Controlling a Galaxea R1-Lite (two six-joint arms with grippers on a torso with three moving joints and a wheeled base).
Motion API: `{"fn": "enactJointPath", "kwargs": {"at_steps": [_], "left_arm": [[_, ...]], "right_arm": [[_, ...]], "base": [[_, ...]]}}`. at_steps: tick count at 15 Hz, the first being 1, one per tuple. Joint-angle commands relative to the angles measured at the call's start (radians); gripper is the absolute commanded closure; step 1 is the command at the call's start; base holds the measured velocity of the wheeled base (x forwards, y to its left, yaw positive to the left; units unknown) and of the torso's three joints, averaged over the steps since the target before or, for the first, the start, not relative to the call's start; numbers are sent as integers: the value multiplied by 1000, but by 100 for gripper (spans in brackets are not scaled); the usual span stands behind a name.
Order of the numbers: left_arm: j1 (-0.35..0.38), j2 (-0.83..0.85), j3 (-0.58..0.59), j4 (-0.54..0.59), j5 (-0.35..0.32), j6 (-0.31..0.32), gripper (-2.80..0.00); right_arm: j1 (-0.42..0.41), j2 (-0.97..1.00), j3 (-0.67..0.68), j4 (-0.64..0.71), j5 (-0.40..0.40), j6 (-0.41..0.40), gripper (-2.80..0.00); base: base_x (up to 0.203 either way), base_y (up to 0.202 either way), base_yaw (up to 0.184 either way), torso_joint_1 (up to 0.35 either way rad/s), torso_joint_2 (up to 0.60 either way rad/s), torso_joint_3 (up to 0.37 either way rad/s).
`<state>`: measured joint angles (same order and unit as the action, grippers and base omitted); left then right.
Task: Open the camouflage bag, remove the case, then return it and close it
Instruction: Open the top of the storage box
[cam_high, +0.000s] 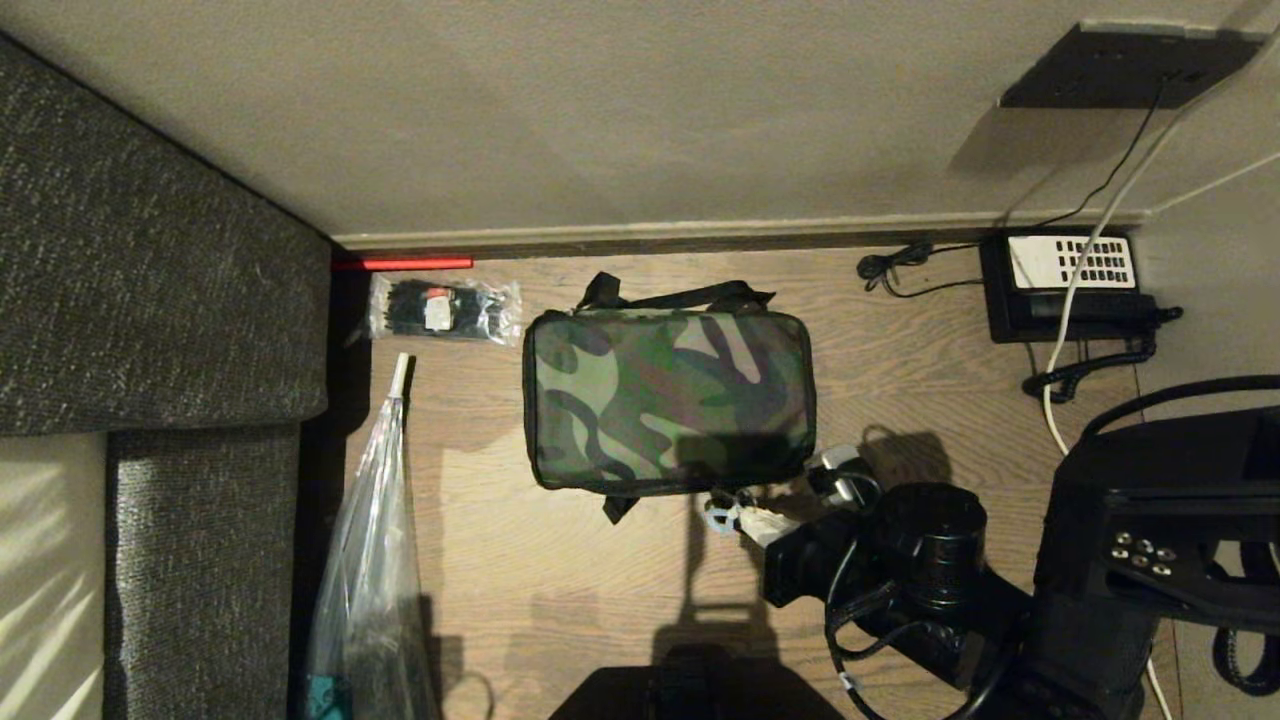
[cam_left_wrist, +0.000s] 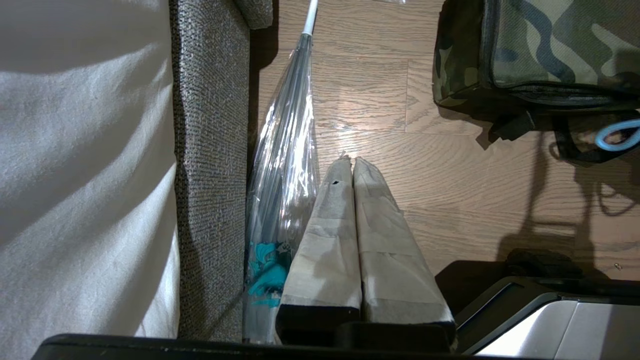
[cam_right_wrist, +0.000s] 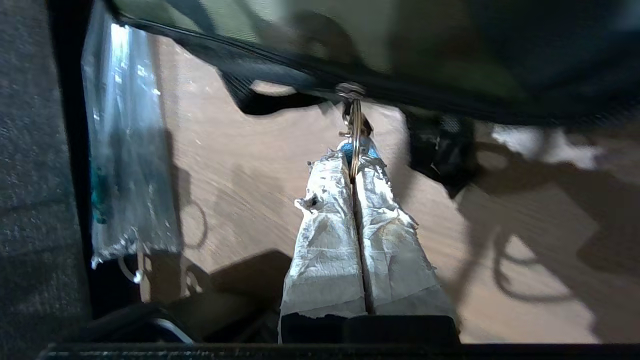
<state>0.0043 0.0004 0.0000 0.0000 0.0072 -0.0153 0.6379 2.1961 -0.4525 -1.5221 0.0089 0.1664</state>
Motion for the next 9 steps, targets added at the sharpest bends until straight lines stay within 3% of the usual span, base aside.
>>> {"fn": "enactJointPath", "kwargs": {"at_steps": [1, 9], "left_arm": [[0, -2, 3, 0, 0, 0, 0], [0, -2, 3, 0, 0, 0, 0]], "right_arm": [[-18, -19, 40, -8, 0, -1, 0], [-72, -24, 86, -8, -1, -5, 0]], "base": [[0, 0, 0, 0, 0, 0], [0, 0, 0, 0, 0, 0]]}}
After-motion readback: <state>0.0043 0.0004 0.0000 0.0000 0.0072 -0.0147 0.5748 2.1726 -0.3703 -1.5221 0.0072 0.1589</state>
